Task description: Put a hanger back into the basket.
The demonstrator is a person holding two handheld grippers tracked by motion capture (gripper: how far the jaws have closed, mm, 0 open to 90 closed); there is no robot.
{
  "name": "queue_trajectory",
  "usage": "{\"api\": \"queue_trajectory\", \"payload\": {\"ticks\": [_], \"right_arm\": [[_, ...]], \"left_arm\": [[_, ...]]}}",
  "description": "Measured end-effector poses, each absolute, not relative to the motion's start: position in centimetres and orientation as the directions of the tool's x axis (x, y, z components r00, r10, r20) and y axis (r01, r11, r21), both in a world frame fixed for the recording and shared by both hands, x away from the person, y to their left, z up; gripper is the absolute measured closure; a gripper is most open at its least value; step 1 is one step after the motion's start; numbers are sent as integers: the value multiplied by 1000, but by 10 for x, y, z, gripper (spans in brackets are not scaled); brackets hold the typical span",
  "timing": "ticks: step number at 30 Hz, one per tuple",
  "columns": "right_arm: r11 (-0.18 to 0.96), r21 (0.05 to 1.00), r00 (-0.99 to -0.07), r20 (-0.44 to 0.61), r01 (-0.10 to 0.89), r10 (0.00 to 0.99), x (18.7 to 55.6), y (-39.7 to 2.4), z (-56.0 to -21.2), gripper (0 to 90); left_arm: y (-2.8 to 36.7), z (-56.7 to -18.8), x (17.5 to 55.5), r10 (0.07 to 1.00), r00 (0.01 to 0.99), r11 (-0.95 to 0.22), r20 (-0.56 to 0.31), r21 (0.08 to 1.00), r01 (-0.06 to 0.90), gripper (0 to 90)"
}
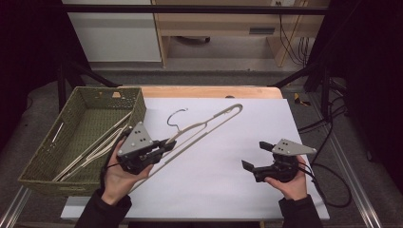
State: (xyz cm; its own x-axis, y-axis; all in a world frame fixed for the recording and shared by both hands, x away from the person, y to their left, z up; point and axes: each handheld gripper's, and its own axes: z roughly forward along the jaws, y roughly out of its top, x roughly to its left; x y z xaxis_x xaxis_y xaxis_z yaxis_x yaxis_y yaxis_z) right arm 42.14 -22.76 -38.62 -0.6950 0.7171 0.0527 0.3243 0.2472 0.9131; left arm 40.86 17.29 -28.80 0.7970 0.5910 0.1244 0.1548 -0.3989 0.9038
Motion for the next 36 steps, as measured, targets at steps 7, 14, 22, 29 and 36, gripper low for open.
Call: {"api": "queue_trajectory", "payload": {"ticks": [7, 14, 22, 29, 36], "right_arm": [[217, 914, -659, 69, 343, 749, 419, -240, -392, 66], [213, 915, -648, 67, 344, 758, 418, -243, -396, 49], [209, 915, -645, 69, 345, 761, 418, -244, -398, 44], [215, 914, -643, 63, 344, 763, 419, -243, -398, 43], [216, 914, -643, 61, 344, 764, 418, -243, -399, 48]], "left_arm": [[201, -251, 415, 614, 770, -407, 172, 905, 122, 858], [246, -236, 425, 673, 722, -376, 161, 915, 146, 858], [307, -238, 440, 754, 638, -358, 157, 912, 200, 858], [343, -251, 451, 791, 574, -398, 211, 890, 222, 858], [369, -271, 458, 791, 541, -464, 284, 855, 231, 857]]}}
